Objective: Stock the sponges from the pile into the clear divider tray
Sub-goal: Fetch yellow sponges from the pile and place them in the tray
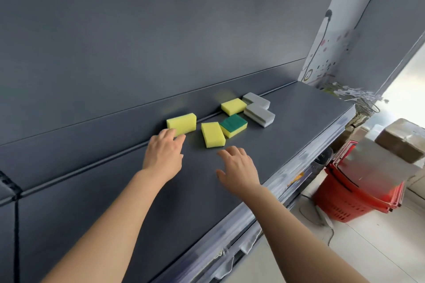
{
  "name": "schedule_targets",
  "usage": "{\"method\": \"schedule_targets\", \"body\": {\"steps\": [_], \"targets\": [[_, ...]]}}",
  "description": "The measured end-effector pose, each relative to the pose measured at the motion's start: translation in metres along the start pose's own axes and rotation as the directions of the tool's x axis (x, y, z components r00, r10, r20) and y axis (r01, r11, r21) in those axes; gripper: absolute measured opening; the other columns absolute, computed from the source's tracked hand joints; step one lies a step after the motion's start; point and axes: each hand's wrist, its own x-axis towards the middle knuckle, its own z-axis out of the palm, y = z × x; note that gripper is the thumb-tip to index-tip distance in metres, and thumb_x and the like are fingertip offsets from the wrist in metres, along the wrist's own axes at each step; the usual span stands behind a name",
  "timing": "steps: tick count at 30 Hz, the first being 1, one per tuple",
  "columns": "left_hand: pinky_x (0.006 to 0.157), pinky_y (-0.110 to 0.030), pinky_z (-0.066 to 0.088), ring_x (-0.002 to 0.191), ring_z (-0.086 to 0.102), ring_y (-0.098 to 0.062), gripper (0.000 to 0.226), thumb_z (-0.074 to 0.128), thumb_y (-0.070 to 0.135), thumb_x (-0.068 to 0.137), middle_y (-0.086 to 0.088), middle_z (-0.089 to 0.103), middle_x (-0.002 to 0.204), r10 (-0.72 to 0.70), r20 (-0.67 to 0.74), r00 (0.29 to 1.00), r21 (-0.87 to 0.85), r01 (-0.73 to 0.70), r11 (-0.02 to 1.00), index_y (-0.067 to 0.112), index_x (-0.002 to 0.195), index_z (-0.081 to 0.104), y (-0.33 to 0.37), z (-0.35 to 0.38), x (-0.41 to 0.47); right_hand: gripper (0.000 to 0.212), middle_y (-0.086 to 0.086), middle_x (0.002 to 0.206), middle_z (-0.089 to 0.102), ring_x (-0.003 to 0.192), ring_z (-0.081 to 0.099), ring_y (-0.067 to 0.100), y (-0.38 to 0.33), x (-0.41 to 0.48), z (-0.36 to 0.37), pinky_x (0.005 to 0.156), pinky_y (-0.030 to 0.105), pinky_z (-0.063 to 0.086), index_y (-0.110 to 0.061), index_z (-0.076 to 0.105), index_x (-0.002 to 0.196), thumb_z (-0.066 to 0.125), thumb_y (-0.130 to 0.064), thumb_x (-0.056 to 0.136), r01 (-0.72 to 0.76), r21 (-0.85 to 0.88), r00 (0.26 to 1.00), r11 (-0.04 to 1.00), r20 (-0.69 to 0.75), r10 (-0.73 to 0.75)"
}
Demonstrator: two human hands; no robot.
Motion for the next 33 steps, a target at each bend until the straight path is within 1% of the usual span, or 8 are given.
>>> {"method": "schedule_targets", "body": {"steps": [7,10,14,17,20,24,28,33], "targets": [[0.105,-0.039,0.028,0.137,0.024,-0.025,0.056,0.056,0.023,0.089,-0.008,0.022,0.152,-0.060,0.049,0.997,0.007,0.060,0.998,0.017,0.139,0.030,-0.006,0.030,0.065,0.066,0.005,0.157,0.014,0.143,0.015,0.027,0.012,0.060,0.013,0.111,0.041,0.025,-0.023,0.026,0.143,0.057,-0.043,0.089,0.070,0.020,0.992,0.997,0.100,-0.071],[0.096,-0.038,0.034,0.126,0.035,-0.027,0.064,0.056,0.027,0.089,-0.007,0.031,0.147,-0.132,0.068,0.989,0.032,0.130,0.991,0.020,0.143,0.022,-0.005,0.038,0.075,0.066,0.004,0.156,0.017,0.144,0.010,0.026,0.017,0.074,0.021,0.113,0.042,0.020,-0.024,0.027,0.144,0.051,-0.052,0.090,0.078,0.066,0.984,0.995,0.155,-0.087],[0.086,-0.036,0.037,0.109,0.044,-0.025,0.058,0.060,0.033,0.086,-0.004,0.053,0.120,-0.194,0.049,0.980,0.075,0.190,0.979,0.019,0.137,0.035,-0.003,0.041,0.079,0.047,0.003,0.121,0.050,0.121,0.041,0.025,0.016,0.085,0.025,0.098,0.039,0.038,-0.020,0.059,0.115,0.048,-0.057,0.089,0.029,0.230,1.000,0.973,0.004,-0.031],[0.081,-0.035,0.036,0.102,0.044,-0.024,0.029,0.059,0.024,0.083,-0.001,0.054,0.107,-0.207,0.033,0.978,0.117,0.202,0.972,0.022,0.112,0.059,0.000,0.041,0.072,0.037,0.002,0.103,0.049,0.106,0.045,0.024,0.015,0.090,0.021,0.087,0.036,0.044,-0.015,0.062,0.094,0.059,-0.050,0.085,-0.012,0.291,0.999,0.957,0.035,0.002],[0.077,-0.033,0.031,0.098,0.044,-0.023,0.020,0.056,0.021,0.081,0.001,0.055,0.102,-0.233,0.020,0.972,0.111,0.229,0.967,0.022,0.099,0.064,0.006,0.041,0.062,0.037,0.003,0.112,0.044,0.109,0.043,0.024,0.018,0.091,0.021,0.084,0.033,0.044,-0.015,0.053,0.105,0.069,-0.038,0.079,-0.028,0.316,0.994,0.948,0.111,-0.007],[0.086,-0.034,0.034,0.103,0.048,-0.022,0.023,0.054,0.027,0.086,0.001,0.055,0.107,-0.274,0.052,0.960,0.063,0.271,0.961,0.021,0.107,0.060,0.021,0.037,0.048,0.074,0.008,0.126,0.036,0.117,0.040,0.029,0.023,0.085,0.020,0.089,0.035,0.042,-0.020,0.033,0.134,0.070,-0.031,0.072,-0.060,0.365,0.983,0.929,0.184,-0.008],[0.087,-0.036,0.034,0.106,0.051,-0.023,0.036,0.055,0.033,0.088,0.003,0.058,0.114,-0.335,0.046,0.941,-0.005,0.335,0.942,0.027,0.123,0.048,0.034,0.029,0.027,0.079,0.009,0.128,0.042,0.119,0.037,0.028,0.024,0.075,0.018,0.093,0.035,0.039,-0.020,0.030,0.137,0.068,-0.032,0.070,-0.042,0.314,0.969,0.949,0.244,-0.038],[0.086,-0.041,0.040,0.107,0.055,-0.029,0.050,0.049,0.029,0.094,-0.003,0.058,0.122,-0.458,0.030,0.889,-0.158,0.456,0.876,0.028,0.140,0.030,0.048,0.010,-0.011,0.077,0.006,0.124,0.037,0.118,0.038,0.028,0.017,0.059,0.019,0.093,0.032,0.037,-0.013,0.032,0.136,0.069,-0.020,0.069,-0.074,0.530,0.983,0.845,0.184,-0.029]]}}
